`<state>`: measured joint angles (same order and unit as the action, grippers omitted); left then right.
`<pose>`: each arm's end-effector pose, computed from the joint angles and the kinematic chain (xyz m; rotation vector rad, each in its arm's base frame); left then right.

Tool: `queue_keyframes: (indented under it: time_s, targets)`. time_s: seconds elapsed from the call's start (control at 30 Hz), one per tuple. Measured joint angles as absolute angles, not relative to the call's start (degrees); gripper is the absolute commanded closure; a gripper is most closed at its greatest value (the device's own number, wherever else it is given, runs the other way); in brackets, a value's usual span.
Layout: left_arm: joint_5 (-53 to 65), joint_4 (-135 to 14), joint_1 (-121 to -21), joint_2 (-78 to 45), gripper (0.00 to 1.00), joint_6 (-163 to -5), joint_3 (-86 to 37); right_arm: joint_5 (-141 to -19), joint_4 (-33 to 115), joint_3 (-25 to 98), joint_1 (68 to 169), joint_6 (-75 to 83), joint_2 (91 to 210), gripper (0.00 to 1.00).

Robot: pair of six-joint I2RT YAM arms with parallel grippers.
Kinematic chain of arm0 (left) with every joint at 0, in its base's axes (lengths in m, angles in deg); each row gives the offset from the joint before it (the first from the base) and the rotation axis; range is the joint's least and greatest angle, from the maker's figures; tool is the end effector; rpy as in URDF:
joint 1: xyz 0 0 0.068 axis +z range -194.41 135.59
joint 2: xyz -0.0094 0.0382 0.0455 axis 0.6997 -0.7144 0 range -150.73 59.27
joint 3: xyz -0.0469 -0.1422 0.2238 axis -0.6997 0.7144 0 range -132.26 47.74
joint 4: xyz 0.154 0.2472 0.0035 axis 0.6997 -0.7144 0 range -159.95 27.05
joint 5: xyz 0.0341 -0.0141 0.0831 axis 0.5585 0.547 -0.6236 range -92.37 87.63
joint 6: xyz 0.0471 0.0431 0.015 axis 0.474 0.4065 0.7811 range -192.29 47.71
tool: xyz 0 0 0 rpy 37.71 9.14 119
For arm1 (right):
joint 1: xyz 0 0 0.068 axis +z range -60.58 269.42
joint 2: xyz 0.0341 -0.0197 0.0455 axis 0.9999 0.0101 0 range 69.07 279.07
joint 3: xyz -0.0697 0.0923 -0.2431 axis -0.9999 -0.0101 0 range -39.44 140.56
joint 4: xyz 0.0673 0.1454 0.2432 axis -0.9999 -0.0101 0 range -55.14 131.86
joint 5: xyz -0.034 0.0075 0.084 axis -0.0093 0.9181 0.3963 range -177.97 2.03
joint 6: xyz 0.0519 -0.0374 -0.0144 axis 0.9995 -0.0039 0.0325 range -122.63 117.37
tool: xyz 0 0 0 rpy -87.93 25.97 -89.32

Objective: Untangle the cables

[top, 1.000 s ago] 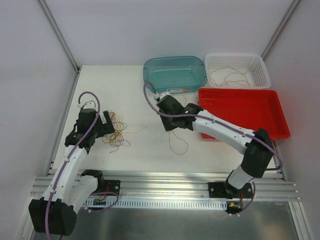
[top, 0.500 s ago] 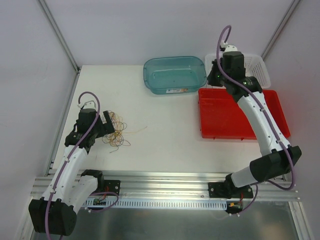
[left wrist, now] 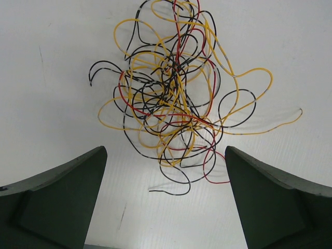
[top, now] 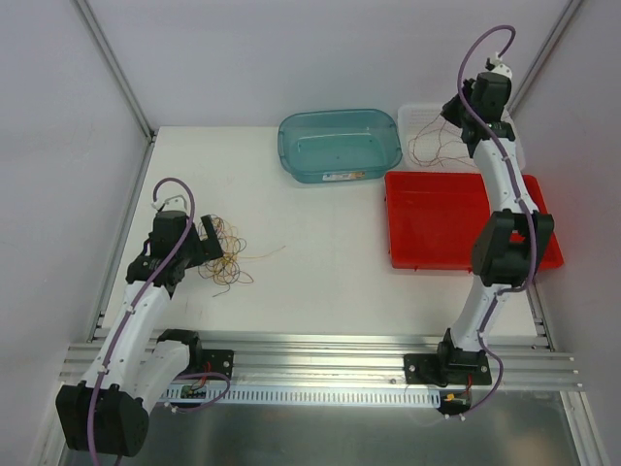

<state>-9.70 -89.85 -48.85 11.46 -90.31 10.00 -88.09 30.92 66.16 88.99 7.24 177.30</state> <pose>0.2278 -0.0111 0.2418 -0.3312 2.1859 -0.0758 0.5025 -0.0039 0.3785 0.1638 1.8017 0.1153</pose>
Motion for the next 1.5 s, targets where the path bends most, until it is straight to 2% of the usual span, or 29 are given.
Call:
queue_keyframes:
  time_s: [0.17,0.2,0.23,0.3,0.33,0.43,0.5,0.67,0.87,1.03,1.3,1.5]
  targets:
    - [-8.8,-89.8,-48.9,10.5,0.01,-90.3,10.0,-87.0,37.6,74.6,85.1,10.6,189.1,0.99]
    - [-8.7,-89.8,-48.9,10.2,0.01,-90.3,10.0,-87.0,38.5,76.8,84.4,11.3,191.8,0.95]
    - [-8.5,-89.8,-48.9,9.9,0.01,-90.3,10.0,-86.9,39.2,78.6,84.0,12.0,194.1,0.81]
    - [-8.3,-89.8,-48.9,9.1,0.01,-90.2,10.0,-86.8,40.7,81.9,82.9,14.0,198.8,0.64]
    - [-8.3,-89.8,-48.9,8.6,0.01,-90.1,10.0,-86.7,41.2,82.5,82.5,14.8,200.5,0.47]
    - [-7.6,-89.8,-48.9,7.5,0.01,-89.7,10.0,-86.5,41.4,82.7,81.4,16.5,203.5,0.27]
    - [-7.3,-89.8,-48.9,7.1,0.01,-89.6,10.0,-86.4,41.2,82.2,81.1,16.7,203.9,0.18]
    - [-6.8,-89.7,-48.9,7.4,0.01,-89.4,10.0,-85.1,42.4,76.8,81.1,16.2,199.8,0.05]
    - [-5.7,-89.7,-48.9,8.8,0.01,-89.5,10.0,-81.6,39.5,66.0,81.8,13.9,186.6,0.01]
    - [-5.4,-89.7,-48.9,9.7,0.01,-89.5,10.0,-81.3,33.1,58.2,84.8,8.6,170.4,0.0]
    - [-5.4,-89.6,-48.9,8.0,0.04,-92.2,9.6,-82.0,22.7,41.2,98.8,3.7,144.4,0.0]
    - [-5.4,-89.3,-48.9,-4.7,0.11,-98.5,3.8,-83.0,18.7,26.4,110.7,3.8,134.3,0.01]
